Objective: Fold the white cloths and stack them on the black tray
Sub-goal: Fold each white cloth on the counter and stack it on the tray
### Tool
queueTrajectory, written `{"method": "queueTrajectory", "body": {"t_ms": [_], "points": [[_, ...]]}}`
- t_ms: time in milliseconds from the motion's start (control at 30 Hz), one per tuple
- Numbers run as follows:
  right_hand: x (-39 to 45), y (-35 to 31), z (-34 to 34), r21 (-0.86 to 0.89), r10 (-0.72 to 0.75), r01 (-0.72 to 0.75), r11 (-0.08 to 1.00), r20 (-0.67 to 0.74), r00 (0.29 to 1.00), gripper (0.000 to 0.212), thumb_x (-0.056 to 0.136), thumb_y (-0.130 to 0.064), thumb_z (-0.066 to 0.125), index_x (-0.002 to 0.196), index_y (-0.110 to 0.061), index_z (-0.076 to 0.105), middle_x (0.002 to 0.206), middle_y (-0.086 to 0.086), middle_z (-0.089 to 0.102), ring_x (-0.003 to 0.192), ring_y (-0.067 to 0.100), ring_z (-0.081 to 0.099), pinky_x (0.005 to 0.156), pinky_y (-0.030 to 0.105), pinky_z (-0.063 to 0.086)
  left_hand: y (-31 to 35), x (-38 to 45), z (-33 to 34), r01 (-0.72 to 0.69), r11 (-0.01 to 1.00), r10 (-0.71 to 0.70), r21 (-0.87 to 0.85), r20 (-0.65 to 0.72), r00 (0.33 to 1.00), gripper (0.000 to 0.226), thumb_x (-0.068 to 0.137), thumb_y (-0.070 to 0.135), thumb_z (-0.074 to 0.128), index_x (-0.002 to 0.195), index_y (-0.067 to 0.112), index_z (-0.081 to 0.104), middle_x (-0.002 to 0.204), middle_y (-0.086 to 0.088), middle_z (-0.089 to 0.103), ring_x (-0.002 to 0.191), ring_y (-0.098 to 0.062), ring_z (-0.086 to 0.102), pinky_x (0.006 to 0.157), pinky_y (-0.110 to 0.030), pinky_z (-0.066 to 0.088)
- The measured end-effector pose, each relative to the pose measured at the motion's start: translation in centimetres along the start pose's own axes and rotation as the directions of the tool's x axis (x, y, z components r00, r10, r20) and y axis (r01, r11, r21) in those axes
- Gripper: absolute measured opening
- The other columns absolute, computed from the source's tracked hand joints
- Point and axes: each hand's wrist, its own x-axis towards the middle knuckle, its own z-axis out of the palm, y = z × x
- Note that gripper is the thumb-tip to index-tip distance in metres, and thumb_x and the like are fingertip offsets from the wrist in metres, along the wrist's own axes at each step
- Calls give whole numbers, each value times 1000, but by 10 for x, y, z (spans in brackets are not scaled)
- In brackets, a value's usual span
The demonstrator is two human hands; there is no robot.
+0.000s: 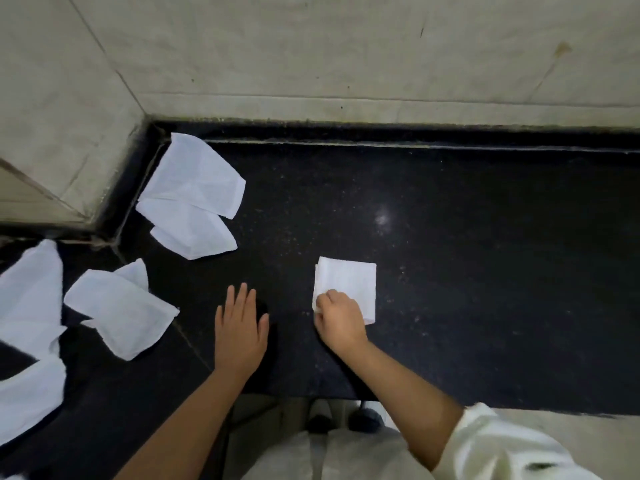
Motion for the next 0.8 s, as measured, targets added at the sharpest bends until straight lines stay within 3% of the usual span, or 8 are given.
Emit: {"method": "queueTrajectory", "body": {"t_ms": [67,133,200,300,467,567,700,800], "points": [[-4,5,9,-100,3,3,995,58,998,32,43,-13,86,50,-12,55,48,2,57,40,19,52,39,17,32,-12,-6,1,-11,999,11,-43,-3,1000,49,99,26,35,144,6,28,157,-9,16,147,-23,4,119,-41,7],[-5,8,10,-110,-53,56,992,26,998,24,49,-11,81,51,-13,57,48,0,56,41,18,54,43,16,30,-19,-10,3,-23,997,23,-77,-9,1000,57,94,35,28,140,4,37,154,-12,24,146,-26,11,118,-44,11],[-5,10,4,-129,-104,100,987,-24,994,11,64,-13,57,53,-13,58,48,-2,54,42,17,55,47,17,33,-20,-12,9,-59,994,57,-94,-27,998,70,85,42,17,135,1,44,150,-15,32,144,-30,18,116,-47,17],[-8,14,1,-145,-164,152,978,-77,983,24,68,-19,39,56,-14,59,51,-3,55,46,16,54,59,20,27,-16,-10,15,-100,987,97,-122,-33,995,70,84,41,17,131,0,49,147,-16,38,142,-32,24,114,-48,22],[-17,19,8,-142,-183,193,971,82,980,13,61,-14,55,63,-17,68,57,-6,60,50,14,59,52,14,45,-11,-3,17,-125,987,120,-102,-50,992,43,81,18,45,112,-4,64,126,-22,59,123,-38,52,93,-51,47],[-19,29,2,-58,-212,220,974,122,970,27,54,-9,63,80,-8,71,69,2,69,57,20,66,56,24,54,-7,2,17,-192,980,190,-45,-29,981,37,75,19,48,96,-1,70,105,-19,70,100,-36,67,73,-45,57],[-29,52,-23,-150,-163,173,973,79,984,35,46,-8,60,78,-14,72,76,-2,71,73,16,65,60,29,55,10,5,27,-416,908,415,-47,-31,909,29,68,17,55,87,8,74,94,-7,74,86,-24,72,68,-33,59],[-32,64,-33,-256,-114,160,953,183,976,40,38,-10,68,76,-20,72,80,-6,71,78,14,63,56,25,54,29,14,35,-575,817,569,-31,-111,815,34,71,19,42,80,14,75,85,1,73,88,-13,56,66,-22,55]]}}
